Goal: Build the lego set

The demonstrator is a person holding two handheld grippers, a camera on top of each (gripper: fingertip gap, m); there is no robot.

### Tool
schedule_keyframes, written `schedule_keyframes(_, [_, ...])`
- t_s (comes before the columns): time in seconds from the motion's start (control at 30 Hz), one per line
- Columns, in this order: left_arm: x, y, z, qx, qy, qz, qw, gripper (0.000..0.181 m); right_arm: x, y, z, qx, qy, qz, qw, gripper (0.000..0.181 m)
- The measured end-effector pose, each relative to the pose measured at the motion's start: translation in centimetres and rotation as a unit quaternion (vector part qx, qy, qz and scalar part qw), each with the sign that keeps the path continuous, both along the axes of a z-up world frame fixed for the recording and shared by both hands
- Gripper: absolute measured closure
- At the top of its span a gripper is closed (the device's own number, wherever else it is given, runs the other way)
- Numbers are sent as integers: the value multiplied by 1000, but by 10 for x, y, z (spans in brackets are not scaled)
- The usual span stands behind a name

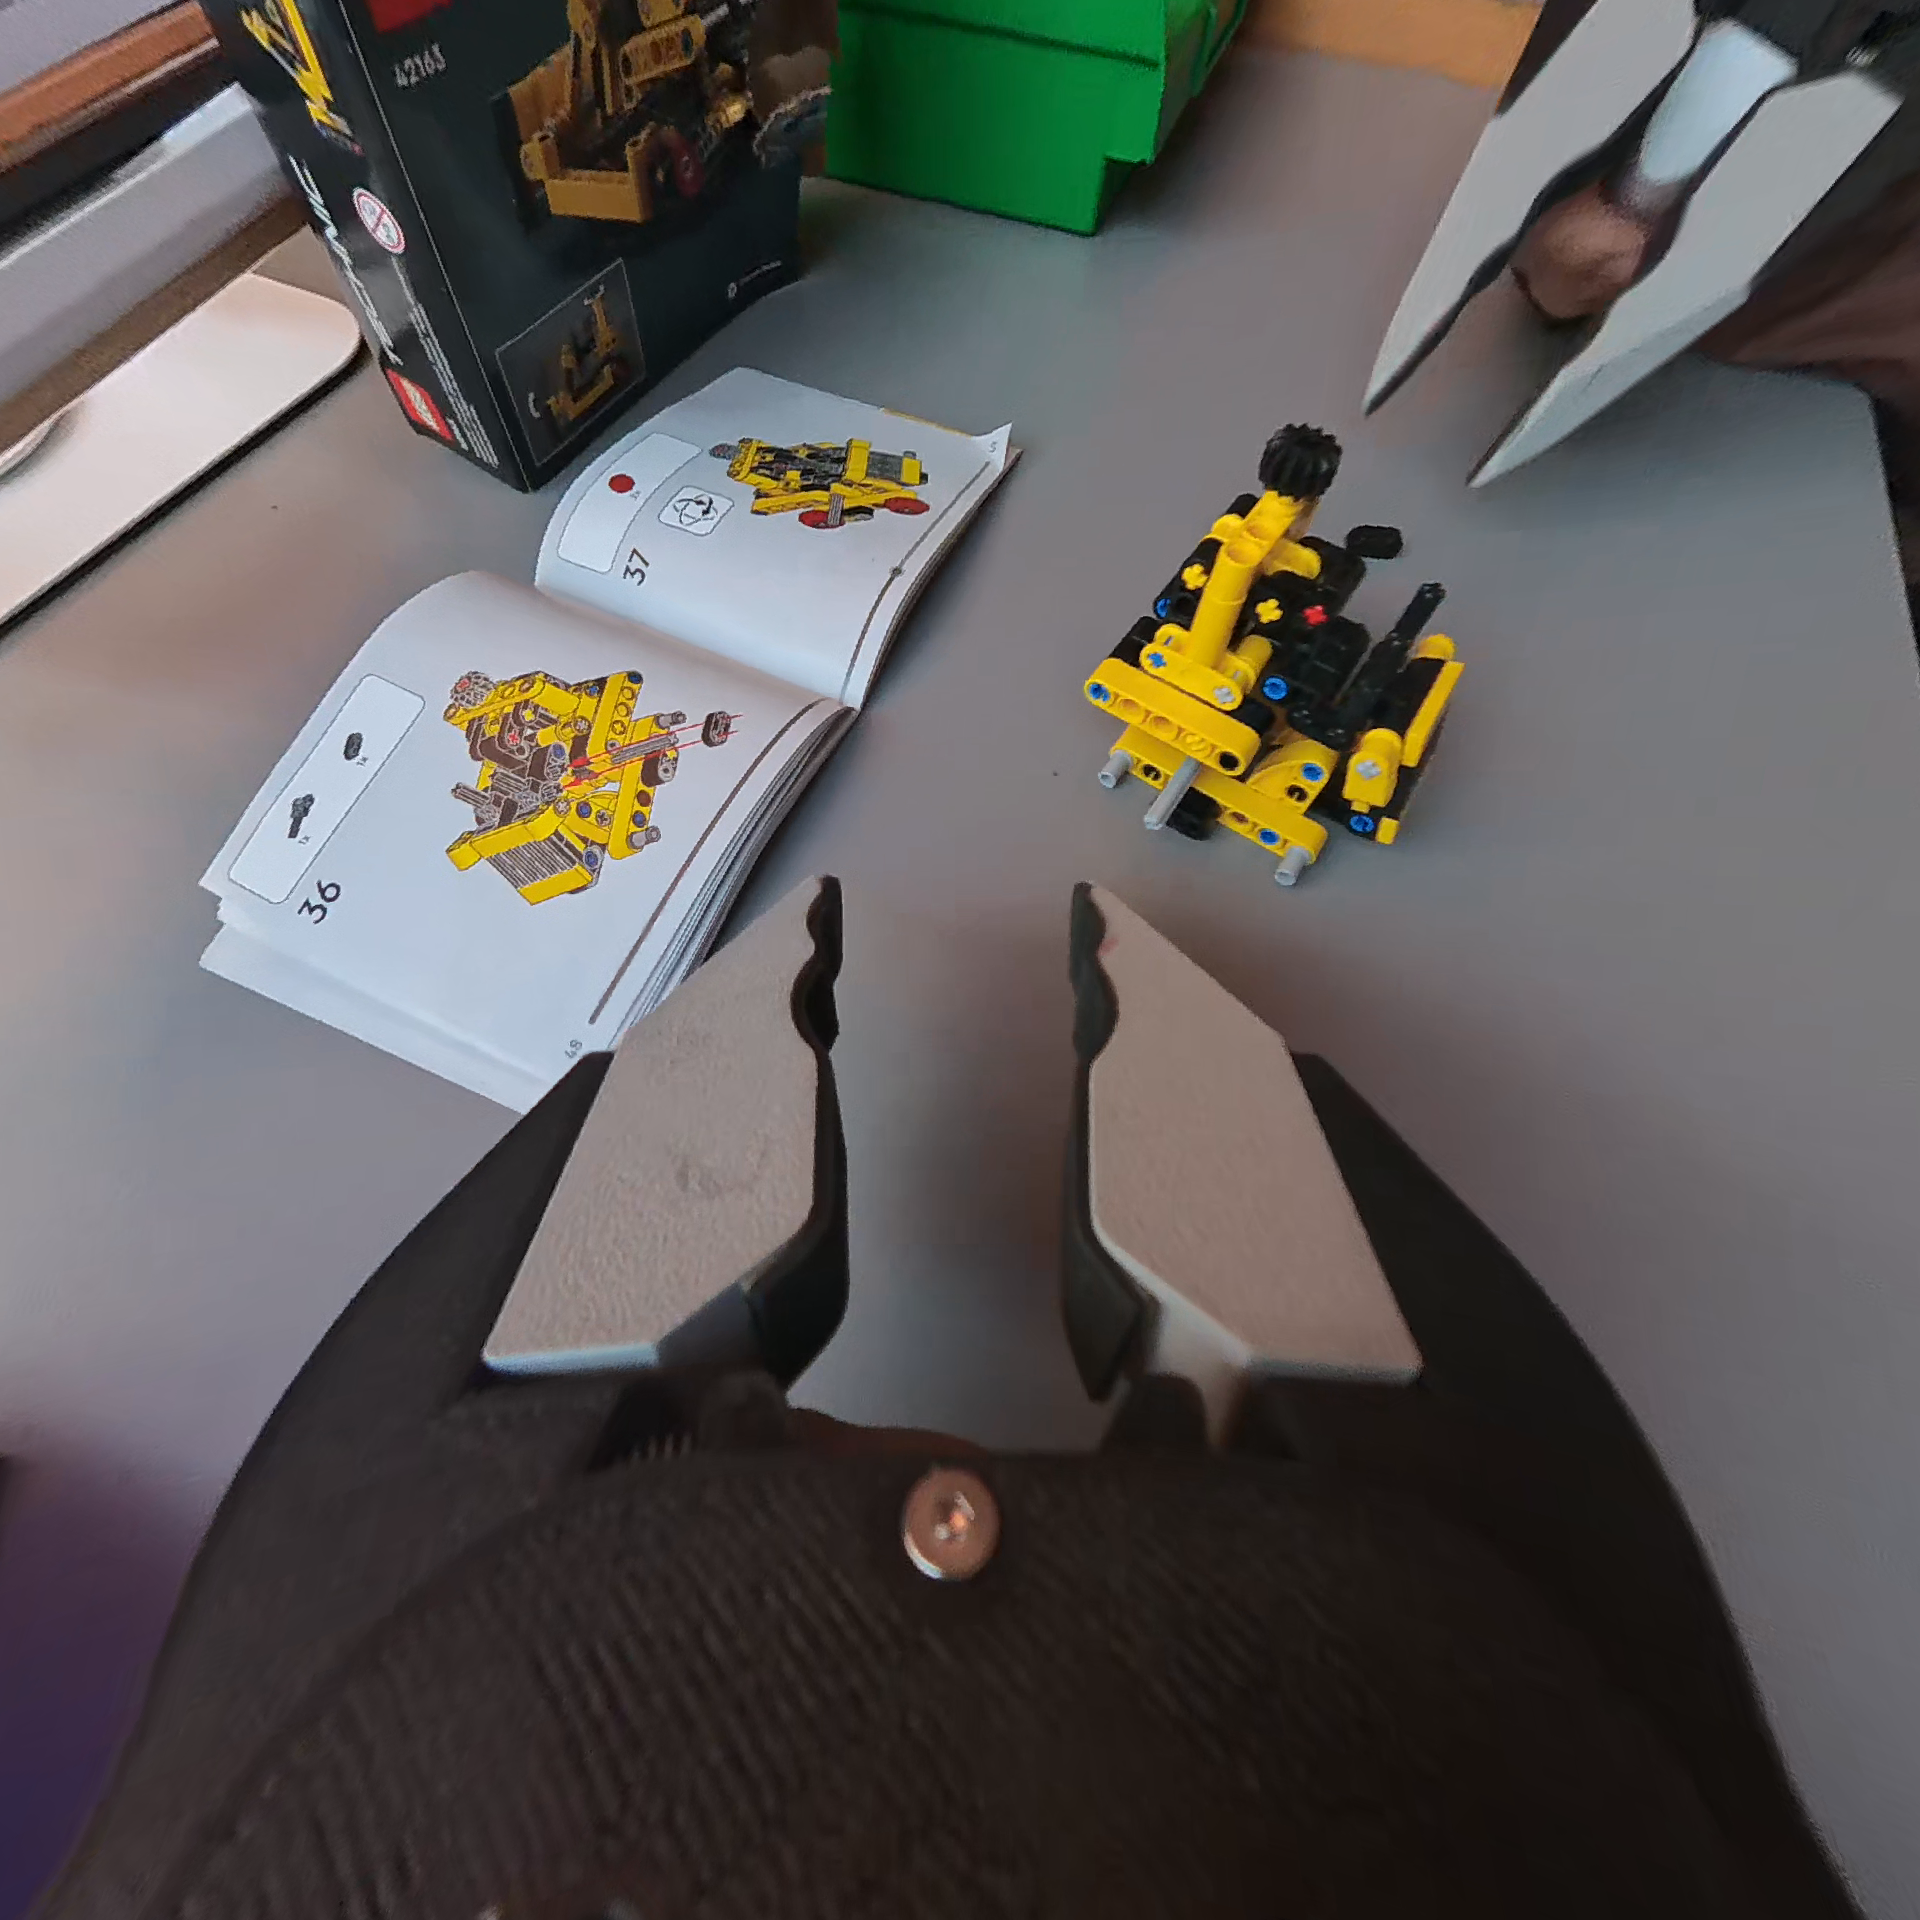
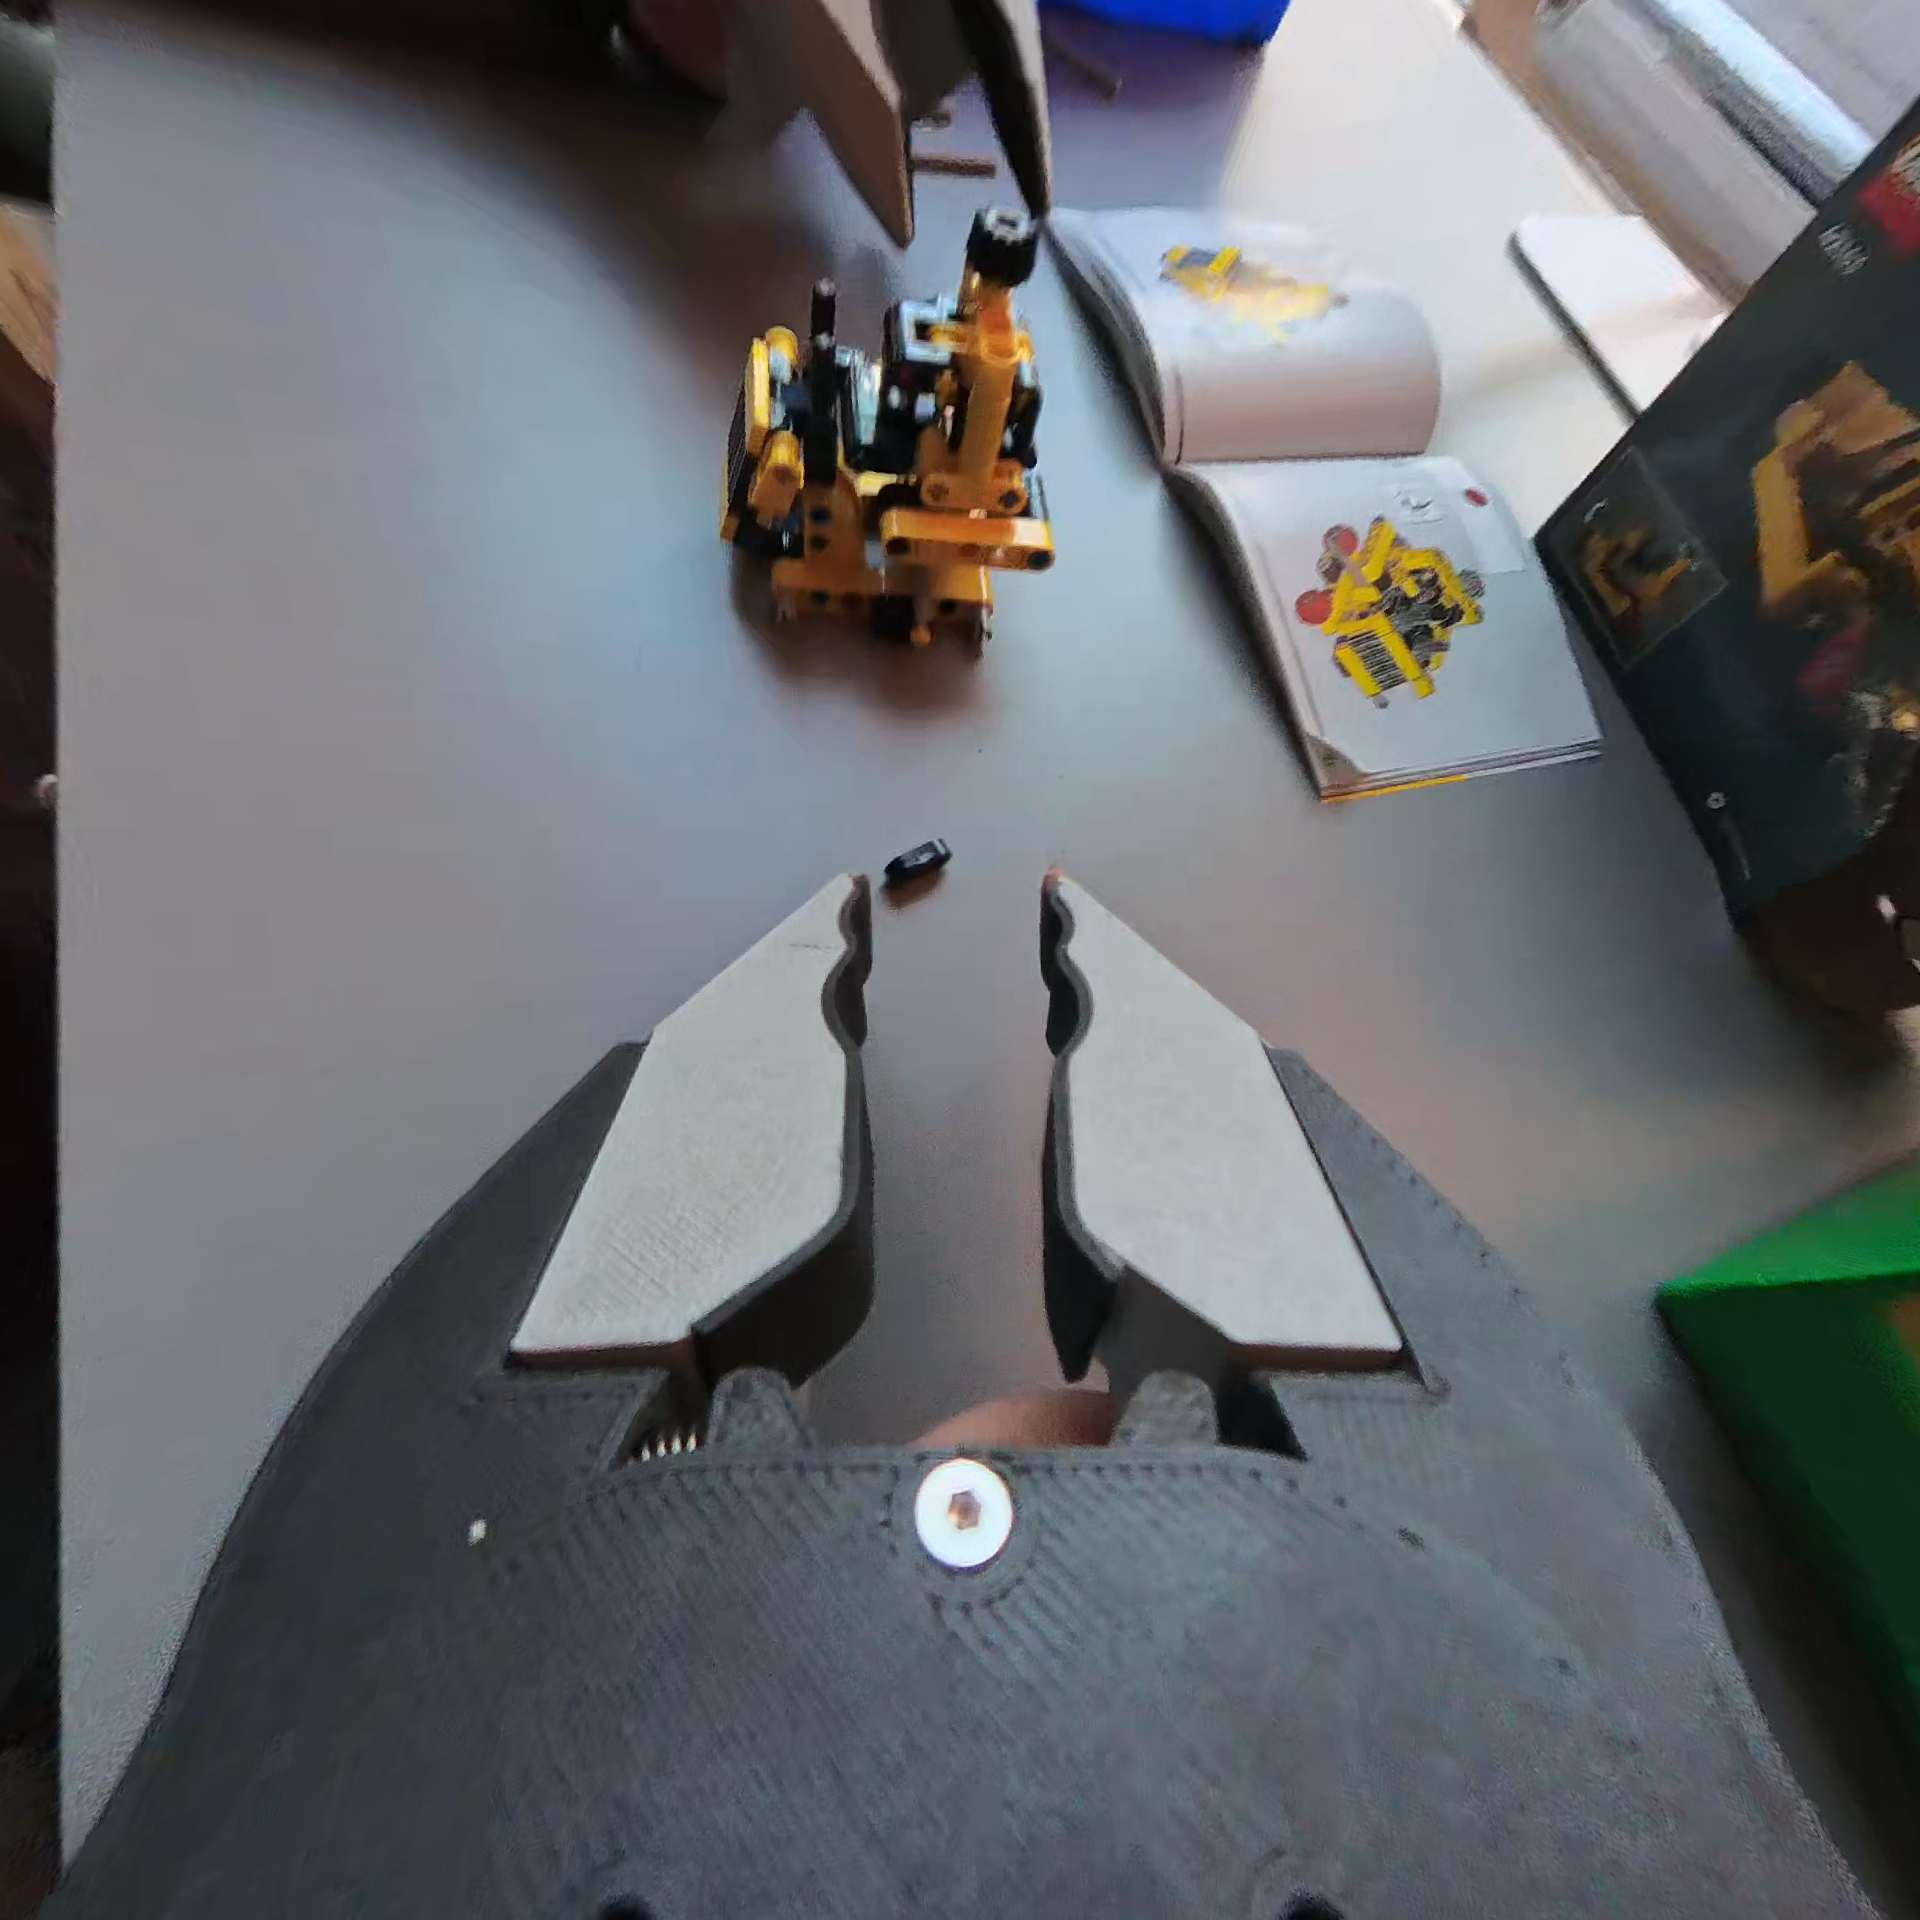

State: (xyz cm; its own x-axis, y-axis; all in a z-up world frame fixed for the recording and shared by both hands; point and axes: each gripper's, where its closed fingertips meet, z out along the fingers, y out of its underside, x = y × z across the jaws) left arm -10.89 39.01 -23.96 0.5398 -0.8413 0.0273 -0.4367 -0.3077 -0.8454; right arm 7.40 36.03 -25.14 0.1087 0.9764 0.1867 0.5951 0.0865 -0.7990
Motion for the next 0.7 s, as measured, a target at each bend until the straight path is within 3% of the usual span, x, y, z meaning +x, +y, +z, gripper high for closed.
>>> schedule_keyframes(0.23, [-10, 5, 16, 30, -44, 43, 998, 143, -9, 1, -9, 9, -29, -5, 1000, 155])
schedule_keyframes(0.4, [-6, -9, 14, 17, -45, 50, 998, 143, -10, 3, -16, 7, -52, -14, 999, 162])
schedule_keyframes(0.53, [7, -27, 8, 4, -28, 33, 999, 143, -14, 0, -18, 8, -59, 0, 998, 168])
schedule_keyframes(0.6, [15, -37, 5, -8, -24, 20, 999, 142, -14, -2, -19, 12, -61, 9, 998, 181])
schedule_keyframes(0.7, [30, -48, 10, -6, -41, 7, 999, 143, -14, -3, -10, 35, -35, 9, 999, 181])
